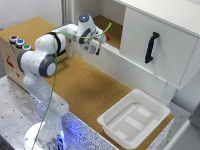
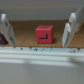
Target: Place the pink block on top of the drawer
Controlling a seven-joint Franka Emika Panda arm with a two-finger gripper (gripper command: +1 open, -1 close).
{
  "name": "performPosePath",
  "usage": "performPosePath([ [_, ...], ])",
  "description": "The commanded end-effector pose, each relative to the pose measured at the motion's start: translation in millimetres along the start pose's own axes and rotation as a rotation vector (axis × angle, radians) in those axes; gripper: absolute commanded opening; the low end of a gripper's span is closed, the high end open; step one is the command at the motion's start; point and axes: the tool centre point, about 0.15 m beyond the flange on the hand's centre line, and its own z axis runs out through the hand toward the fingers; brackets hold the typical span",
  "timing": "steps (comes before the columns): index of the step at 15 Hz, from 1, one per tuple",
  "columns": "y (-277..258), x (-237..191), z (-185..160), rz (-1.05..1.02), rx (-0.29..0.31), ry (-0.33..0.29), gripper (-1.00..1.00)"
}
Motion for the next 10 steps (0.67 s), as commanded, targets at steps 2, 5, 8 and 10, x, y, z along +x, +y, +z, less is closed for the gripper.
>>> performPosePath([
  [2,3.5,51.9,41.0,-0.043,-0.101,-0.068,1.00],
  [5,7.4,57.2,54.4,-0.020,-0.145,-0.073,1.00],
  [8,5.1,65.9,67.4,-0.022,-0.159,-0.077,1.00],
  [10,3.6,69.9,68.5,-0.010,-0.167,-0.063,-1.00],
])
